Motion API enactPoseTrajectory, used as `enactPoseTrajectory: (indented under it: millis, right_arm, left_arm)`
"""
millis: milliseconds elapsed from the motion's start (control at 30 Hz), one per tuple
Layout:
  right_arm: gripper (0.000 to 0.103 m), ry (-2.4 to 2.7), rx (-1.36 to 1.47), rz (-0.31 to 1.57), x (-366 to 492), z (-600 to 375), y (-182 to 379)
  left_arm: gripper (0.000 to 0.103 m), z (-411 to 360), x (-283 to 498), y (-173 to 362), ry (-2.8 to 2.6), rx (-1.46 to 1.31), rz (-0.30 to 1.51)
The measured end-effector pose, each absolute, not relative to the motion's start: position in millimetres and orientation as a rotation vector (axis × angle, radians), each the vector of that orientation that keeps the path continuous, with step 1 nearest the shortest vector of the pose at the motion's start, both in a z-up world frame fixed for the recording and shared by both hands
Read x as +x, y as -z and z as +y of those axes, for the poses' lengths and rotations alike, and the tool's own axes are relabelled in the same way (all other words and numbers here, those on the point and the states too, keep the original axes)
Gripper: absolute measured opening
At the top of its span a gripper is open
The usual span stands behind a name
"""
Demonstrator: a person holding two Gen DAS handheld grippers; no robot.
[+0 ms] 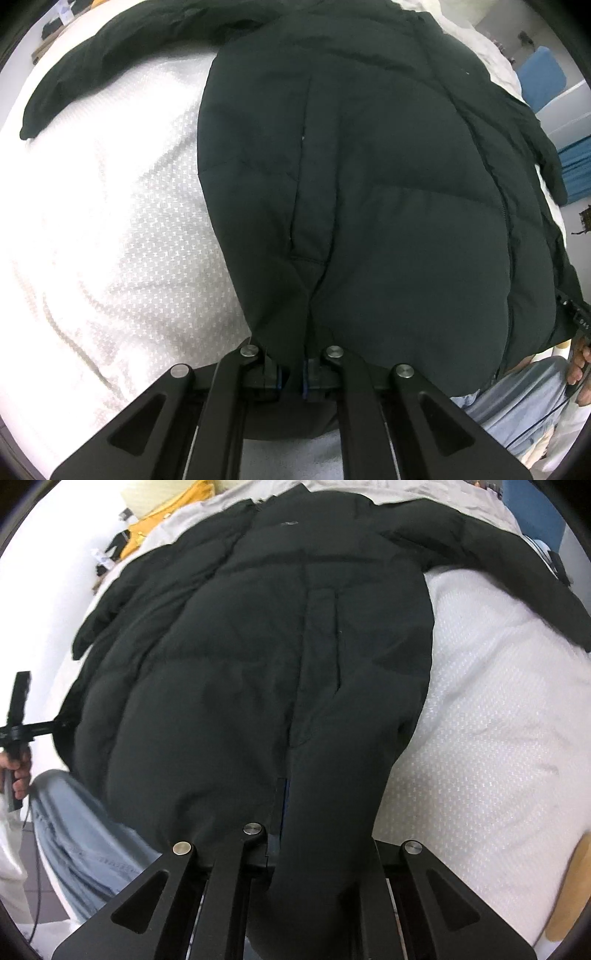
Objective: Fold large clothes
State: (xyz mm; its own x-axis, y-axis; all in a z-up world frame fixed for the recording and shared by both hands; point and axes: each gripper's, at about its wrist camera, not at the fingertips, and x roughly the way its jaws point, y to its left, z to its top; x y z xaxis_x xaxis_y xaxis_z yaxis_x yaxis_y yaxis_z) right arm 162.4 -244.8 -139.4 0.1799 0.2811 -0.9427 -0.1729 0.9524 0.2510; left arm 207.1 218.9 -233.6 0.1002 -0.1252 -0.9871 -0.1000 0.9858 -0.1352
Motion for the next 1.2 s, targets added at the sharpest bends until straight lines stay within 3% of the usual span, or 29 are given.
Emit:
enactPoseTrajectory:
  millis: [200, 300, 400, 467, 500, 533, 633, 1033, 1200]
  right_arm:
    - [0.012, -0.303, 0.094, 1.357, 160, -240, 137]
    - [0.026, -0.278, 0.099, 1.326, 154, -245, 129]
    - [0.029, -0.270, 0.126, 1.305, 149, -248, 119]
    - [0.047, -0.245, 0.135, 1.280, 145, -254, 111]
    - [0.060, -0.236, 0.134, 1.262, 143, -254, 107]
    - [0.065, -0.230, 0.130, 1.243, 140, -256, 101]
    - [0.068, -0.192, 0.111, 1.173, 134, -266, 79]
    - [0.074, -0.128, 0.084, 0.762, 132, -270, -41]
    - [0.074, -0.120, 0.139, 0.600, 133, -266, -61]
  left_arm:
    - [0.010, 231, 201, 216, 0.005, -0.200, 1.456]
    - [0.011, 234, 191, 205, -0.010, -0.181, 1.450]
    - [0.013, 233, 174, 196, -0.040, -0.159, 1.435]
    - [0.023, 232, 167, 186, -0.053, -0.139, 1.423]
    - [0.034, 230, 164, 180, -0.047, -0.139, 1.412]
    - [0.046, 222, 162, 176, -0.043, -0.137, 1.397]
    - [0.057, 215, 156, 153, -0.044, -0.111, 1.333]
    - [0.058, 124, 160, 19, 0.083, -0.044, 0.918]
    - [0.058, 85, 170, -14, 0.127, -0.067, 0.725]
